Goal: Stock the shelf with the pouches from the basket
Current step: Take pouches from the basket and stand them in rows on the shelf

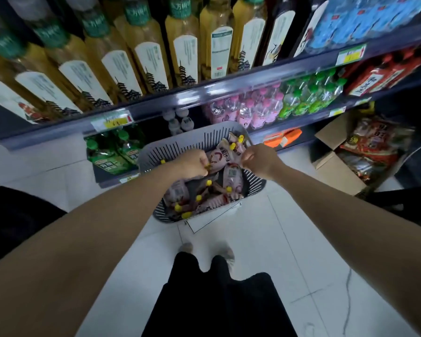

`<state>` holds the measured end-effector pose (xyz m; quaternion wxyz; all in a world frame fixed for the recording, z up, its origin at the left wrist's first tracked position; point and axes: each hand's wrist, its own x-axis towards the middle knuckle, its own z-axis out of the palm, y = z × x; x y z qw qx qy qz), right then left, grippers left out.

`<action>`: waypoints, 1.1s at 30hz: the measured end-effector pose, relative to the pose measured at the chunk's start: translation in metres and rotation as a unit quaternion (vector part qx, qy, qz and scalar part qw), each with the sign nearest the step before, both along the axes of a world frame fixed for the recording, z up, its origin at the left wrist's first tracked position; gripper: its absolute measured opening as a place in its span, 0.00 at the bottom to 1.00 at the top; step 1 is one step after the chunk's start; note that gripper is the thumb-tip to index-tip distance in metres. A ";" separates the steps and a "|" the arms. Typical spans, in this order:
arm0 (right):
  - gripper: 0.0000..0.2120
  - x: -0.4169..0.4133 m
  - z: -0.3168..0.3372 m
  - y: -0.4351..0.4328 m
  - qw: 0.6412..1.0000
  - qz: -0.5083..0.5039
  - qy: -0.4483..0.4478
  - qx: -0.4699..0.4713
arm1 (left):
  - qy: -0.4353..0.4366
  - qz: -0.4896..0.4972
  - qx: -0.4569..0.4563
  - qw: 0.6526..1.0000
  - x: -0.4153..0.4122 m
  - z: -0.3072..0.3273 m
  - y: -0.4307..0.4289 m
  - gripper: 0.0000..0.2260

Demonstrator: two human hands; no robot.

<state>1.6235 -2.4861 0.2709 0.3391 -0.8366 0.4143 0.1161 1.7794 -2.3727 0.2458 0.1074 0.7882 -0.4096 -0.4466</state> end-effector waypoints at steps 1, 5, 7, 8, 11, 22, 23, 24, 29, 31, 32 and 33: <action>0.10 0.002 -0.009 0.003 1.000 0.002 0.008 0.003 | -0.001 -0.006 0.008 1.000 0.003 -0.009 0.002 0.11; 0.10 0.012 -0.049 0.018 0.999 0.008 0.047 0.016 | -0.017 -0.026 0.033 0.999 0.012 -0.048 0.012 0.09; 0.10 0.014 -0.068 0.024 0.997 0.021 0.070 0.019 | -0.007 -0.027 0.038 0.999 0.012 -0.066 0.016 0.08; 0.10 0.015 -0.077 0.025 0.996 0.030 0.080 0.017 | -0.002 -0.022 0.038 0.999 0.011 -0.075 0.017 0.10; 0.14 0.015 -0.100 0.028 0.991 0.053 0.122 0.006 | 0.001 -0.017 0.038 0.999 0.008 -0.102 0.018 0.16; 0.14 0.020 -0.162 0.024 0.966 0.106 0.237 0.014 | -0.001 -0.047 0.028 0.999 0.003 -0.167 0.010 0.22; 0.13 0.020 -0.166 0.023 0.964 0.107 0.243 0.019 | -0.001 -0.033 0.014 0.999 0.005 -0.170 0.008 0.21; 0.13 0.021 -0.171 0.021 0.962 0.107 0.248 0.027 | -0.004 -0.015 0.003 1.000 0.007 -0.173 0.006 0.19; 0.16 0.024 -0.182 0.011 0.961 0.100 0.253 0.053 | 0.016 0.090 0.005 0.996 0.024 -0.194 0.004 0.20; 0.18 0.023 -0.182 0.008 0.965 0.084 0.245 0.050 | 0.047 0.147 -0.002 0.988 0.028 -0.202 0.006 0.19; 0.19 0.022 -0.185 0.005 0.966 0.072 0.244 0.051 | 0.061 0.183 -0.011 0.981 0.028 -0.204 0.006 0.17; 0.20 0.021 -0.188 0.003 0.967 0.060 0.244 0.052 | 0.073 0.218 -0.020 0.973 0.029 -0.205 0.006 0.15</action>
